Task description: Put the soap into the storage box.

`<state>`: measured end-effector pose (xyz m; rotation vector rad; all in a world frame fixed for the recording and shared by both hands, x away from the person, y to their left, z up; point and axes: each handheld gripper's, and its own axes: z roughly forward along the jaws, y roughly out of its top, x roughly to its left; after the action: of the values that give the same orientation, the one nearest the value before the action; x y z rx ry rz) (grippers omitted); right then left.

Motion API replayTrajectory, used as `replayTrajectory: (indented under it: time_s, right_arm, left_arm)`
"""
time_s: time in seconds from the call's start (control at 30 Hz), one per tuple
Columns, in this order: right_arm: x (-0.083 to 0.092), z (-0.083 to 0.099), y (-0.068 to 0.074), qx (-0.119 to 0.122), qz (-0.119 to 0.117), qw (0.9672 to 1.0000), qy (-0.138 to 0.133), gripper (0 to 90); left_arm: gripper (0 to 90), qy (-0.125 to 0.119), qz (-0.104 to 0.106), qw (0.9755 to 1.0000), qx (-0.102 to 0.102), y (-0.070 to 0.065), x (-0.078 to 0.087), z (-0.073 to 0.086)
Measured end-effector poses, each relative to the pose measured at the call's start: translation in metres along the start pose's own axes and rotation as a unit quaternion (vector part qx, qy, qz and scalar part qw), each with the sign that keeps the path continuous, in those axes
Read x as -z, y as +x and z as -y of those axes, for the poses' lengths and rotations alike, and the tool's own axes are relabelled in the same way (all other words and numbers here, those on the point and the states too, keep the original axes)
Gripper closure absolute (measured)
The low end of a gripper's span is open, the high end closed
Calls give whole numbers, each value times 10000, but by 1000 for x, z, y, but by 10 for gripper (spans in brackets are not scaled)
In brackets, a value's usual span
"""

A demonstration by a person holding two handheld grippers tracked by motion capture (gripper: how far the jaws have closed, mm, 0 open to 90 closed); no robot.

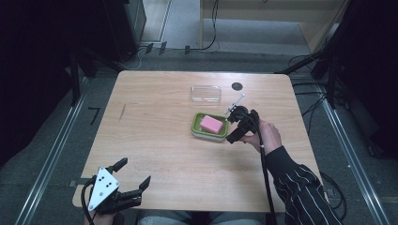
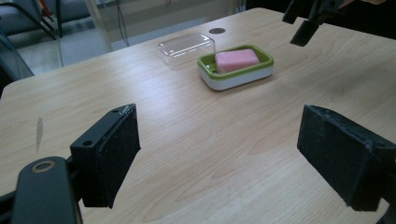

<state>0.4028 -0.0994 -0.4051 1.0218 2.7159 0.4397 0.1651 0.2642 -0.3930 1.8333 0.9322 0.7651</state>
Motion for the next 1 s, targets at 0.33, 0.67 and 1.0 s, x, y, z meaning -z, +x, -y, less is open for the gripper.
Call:
replayTrajectory:
  time_s: [0.33, 0.67, 1.0]
  right_arm:
    - [5, 29, 0, -113, 98, 9993, 345, 97]
    - [2, 64, 4, -230, 145, 9967, 770, 97]
    - [-8, 93, 12, -243, 88, 9940, 1065, 97]
  left_arm:
    - [139, -9, 30, 10000, 1, 0, -2, -1]
    - [139, 5, 80, 10000, -51, -1, -4, -2]
    - [139, -23, 119, 9999, -71, -2, -7, -3]
